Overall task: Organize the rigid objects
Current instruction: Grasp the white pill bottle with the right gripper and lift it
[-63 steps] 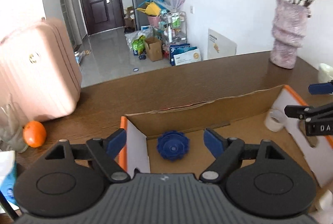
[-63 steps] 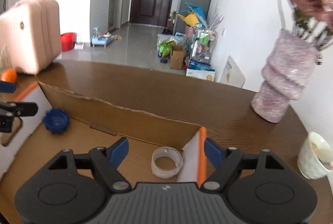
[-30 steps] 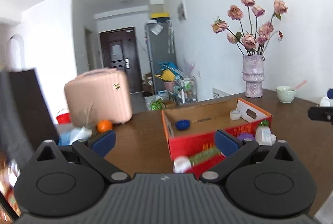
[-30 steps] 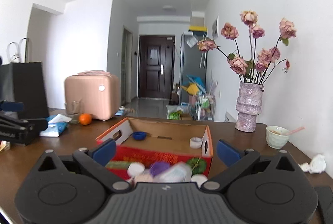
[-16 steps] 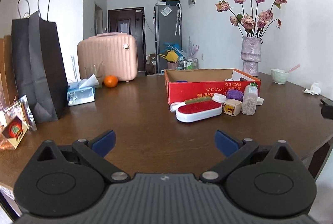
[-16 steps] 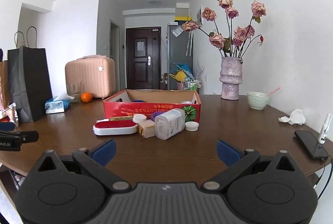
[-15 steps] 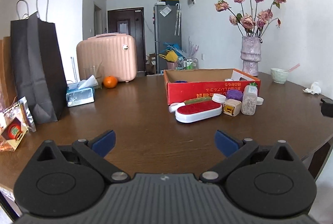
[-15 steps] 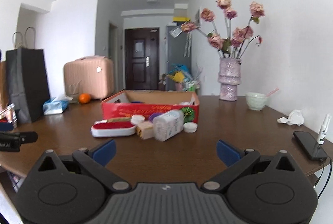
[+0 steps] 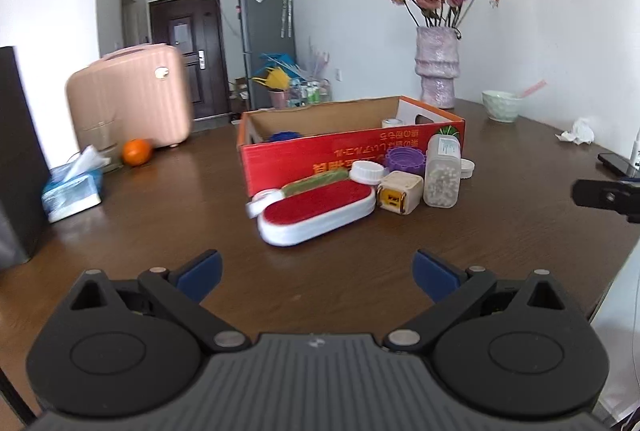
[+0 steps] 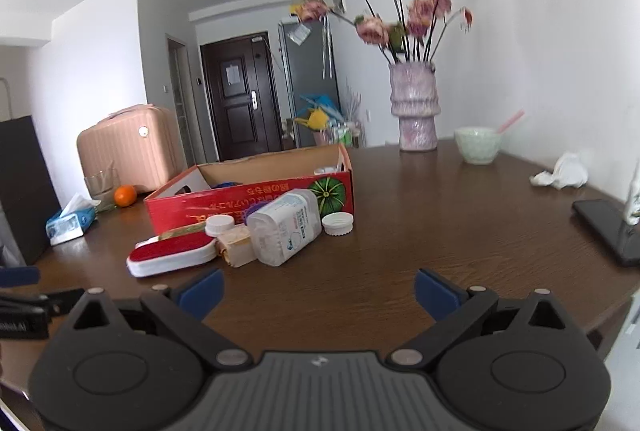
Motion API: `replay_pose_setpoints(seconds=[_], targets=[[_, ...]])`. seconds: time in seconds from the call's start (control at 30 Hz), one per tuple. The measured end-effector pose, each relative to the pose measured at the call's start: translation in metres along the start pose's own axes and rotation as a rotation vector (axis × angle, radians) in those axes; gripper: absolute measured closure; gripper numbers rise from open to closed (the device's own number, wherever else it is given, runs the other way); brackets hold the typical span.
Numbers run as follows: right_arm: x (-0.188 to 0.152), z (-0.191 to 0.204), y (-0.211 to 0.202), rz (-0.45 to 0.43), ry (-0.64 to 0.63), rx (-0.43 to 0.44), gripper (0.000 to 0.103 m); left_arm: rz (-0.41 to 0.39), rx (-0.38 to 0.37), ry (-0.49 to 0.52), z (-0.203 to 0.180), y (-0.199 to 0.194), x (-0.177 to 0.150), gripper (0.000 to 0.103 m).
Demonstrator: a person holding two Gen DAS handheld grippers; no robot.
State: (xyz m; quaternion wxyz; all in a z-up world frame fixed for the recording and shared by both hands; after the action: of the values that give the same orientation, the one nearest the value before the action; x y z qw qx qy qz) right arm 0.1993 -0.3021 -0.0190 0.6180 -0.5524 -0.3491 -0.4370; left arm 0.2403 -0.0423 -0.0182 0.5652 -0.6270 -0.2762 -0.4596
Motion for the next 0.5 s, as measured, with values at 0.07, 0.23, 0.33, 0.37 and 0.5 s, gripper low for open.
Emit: replay_pose_setpoints(seconds=[0.07,0.23,0.33,0.37,0.5], targets=[[0.015,0.004,0.038,0.026,-0.017,0.02,0.003,0.026,-0.004,-0.005,0.0,0.021,0.009,0.0],[0.051,0.012,0.101,0.021,-0.046,0.094,0.012,0.036,-0.058,-0.086,-0.002,0.067,0.038,0.0],[0.077,0.007,0.154,0.05,-0.046,0.101,0.028,0.05,-0.139,-0.216,-0.009,0.098,0.057,0.003],[0.085,0.004,0.169,0.07,-0.039,0.112,0.038,0.064,-0.18,-0.277,-0.011,0.108,0.061,0.008],[0.094,-0.012,0.23,0.234,0.059,0.293,0.058,0.158,-0.346,-0.468,-0.024,0.148,0.067,0.042]])
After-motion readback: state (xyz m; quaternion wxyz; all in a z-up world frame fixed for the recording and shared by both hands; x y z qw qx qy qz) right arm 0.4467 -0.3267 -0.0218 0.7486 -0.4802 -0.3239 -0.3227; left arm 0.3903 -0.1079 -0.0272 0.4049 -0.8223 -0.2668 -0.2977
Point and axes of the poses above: each gripper's, at about its wrist camera, not at the fingertips, and y roughly the way its jaws point, z to its left, x to its top, the point moved 1 cm from there along y, roughly the way its jaws point, and after that the axes turned 4 degrees about -x, right-handed, at the moved point
